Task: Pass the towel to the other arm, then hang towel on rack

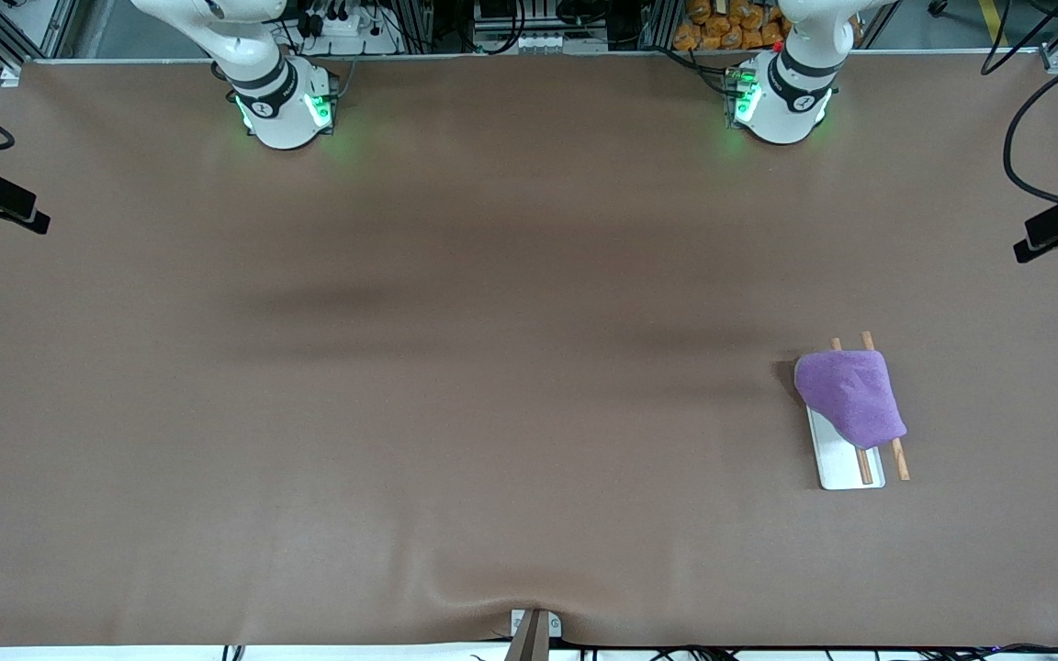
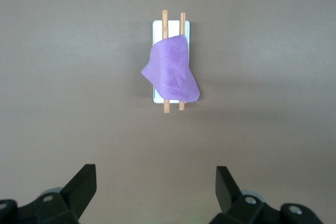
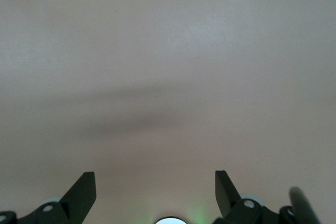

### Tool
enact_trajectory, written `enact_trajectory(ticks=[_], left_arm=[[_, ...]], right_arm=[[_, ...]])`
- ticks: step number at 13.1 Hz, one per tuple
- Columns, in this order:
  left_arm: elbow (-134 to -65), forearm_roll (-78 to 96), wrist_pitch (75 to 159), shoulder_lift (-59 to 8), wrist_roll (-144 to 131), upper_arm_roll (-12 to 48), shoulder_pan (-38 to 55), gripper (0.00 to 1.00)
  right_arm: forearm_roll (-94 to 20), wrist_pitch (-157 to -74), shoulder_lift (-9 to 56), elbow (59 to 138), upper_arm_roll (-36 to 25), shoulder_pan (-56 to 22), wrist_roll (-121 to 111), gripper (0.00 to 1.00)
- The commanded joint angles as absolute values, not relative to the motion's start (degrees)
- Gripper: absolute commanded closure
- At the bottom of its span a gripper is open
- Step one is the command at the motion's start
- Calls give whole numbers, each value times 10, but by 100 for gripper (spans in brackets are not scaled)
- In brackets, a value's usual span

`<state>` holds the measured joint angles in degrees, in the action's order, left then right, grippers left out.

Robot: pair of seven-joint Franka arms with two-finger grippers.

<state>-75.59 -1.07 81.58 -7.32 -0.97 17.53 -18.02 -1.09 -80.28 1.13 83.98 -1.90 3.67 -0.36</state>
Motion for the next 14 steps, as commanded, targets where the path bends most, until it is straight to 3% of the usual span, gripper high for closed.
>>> enact_trajectory(ticks=[1, 6, 8, 11, 14], left_arm=[[-780, -6, 808, -38, -29, 193, -185, 0], [-782, -7, 802, -33, -30, 193, -163, 0], [-797, -9, 802, -24, -30, 167, -136, 0], [-834, -9, 819, -6, -30, 72, -46, 0], [-864, -10, 834, 14, -29, 60, -28, 0]], right_arm=[[-7, -797, 7, 838, -16, 37, -4, 0], [-6, -796, 7, 838, -15, 38, -4, 0], [-7, -796, 7, 838, -15, 38, -4, 0], [-5, -799, 7, 838, -16, 38, -4, 0], [-6, -800, 7, 838, -15, 38, -4, 0]])
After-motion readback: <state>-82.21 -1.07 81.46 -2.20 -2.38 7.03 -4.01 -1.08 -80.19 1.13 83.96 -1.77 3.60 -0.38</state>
